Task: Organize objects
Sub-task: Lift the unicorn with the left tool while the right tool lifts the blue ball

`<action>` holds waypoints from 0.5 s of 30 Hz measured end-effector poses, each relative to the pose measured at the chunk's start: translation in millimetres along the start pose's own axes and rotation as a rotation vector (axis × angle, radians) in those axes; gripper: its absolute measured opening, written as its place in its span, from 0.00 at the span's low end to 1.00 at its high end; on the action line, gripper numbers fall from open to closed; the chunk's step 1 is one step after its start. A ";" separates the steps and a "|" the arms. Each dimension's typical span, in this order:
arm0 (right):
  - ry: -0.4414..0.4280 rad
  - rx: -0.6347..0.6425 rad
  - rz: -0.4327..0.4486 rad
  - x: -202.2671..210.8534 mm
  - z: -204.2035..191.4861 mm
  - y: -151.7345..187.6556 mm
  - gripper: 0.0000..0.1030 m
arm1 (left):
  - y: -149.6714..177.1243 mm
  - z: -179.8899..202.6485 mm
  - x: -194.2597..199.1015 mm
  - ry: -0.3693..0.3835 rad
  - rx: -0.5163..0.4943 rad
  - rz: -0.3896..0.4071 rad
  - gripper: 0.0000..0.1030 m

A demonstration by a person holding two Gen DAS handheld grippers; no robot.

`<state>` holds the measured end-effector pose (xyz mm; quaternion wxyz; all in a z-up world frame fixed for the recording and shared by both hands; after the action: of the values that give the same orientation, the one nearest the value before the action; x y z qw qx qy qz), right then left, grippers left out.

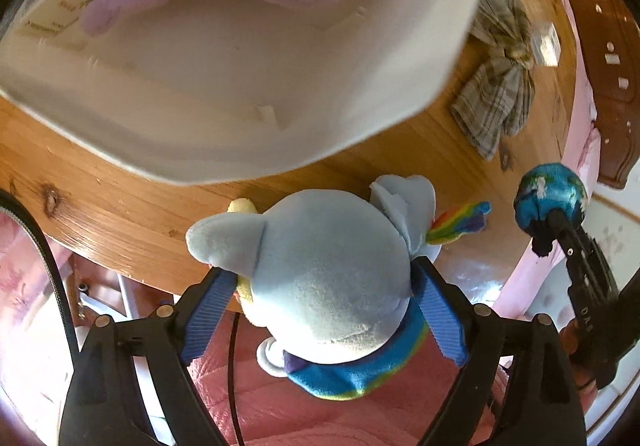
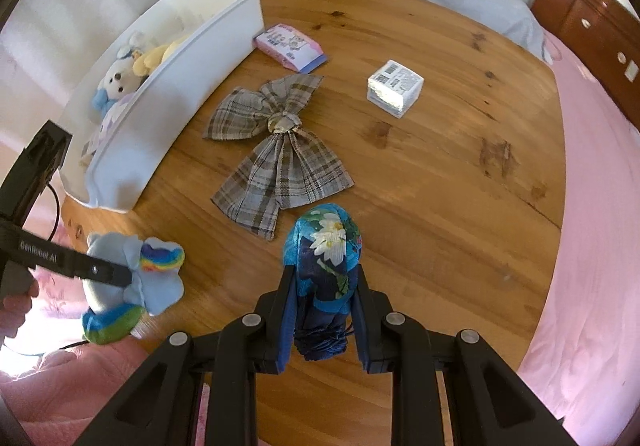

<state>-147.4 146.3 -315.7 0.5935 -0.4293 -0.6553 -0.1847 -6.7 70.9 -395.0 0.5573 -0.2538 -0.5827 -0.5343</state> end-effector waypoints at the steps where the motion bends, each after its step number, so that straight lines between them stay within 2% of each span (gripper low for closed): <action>1: 0.002 0.010 -0.005 -0.5 0.4 -0.2 0.24 | 0.2 0.6 -1.1 0.007 0.010 0.003 0.88; 6: 0.000 0.041 -0.027 -3.6 0.7 -0.4 0.24 | 2.5 5.8 -6.7 0.030 0.036 0.015 0.87; 8: -0.001 0.048 -0.031 -4.4 0.3 0.0 0.24 | 4.5 10.6 -10.1 0.051 0.039 0.011 0.82; 9: -0.002 0.050 -0.032 -4.5 -0.2 0.1 0.24 | 6.6 14.7 -12.5 0.078 0.040 -0.005 0.76; 15: -0.006 0.050 -0.028 -3.9 -4.1 0.2 0.24 | 16.0 30.6 -20.6 0.088 0.031 -0.026 0.72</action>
<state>-145.0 141.9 -318.5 0.5992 -0.4056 -0.6675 -0.1755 1.1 109.7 -402.6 0.5793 -0.2138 -0.5693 -0.5428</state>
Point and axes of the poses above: each gripper's, at about its wrist camera, not at the fingertips, and x roughly against the way its jaws point, z to its right, y to its underside, the point moved 9 cm from there along -x, roughly the way its jaws point, and after that the axes turned 10 degrees about -y, right-handed, at the moved point
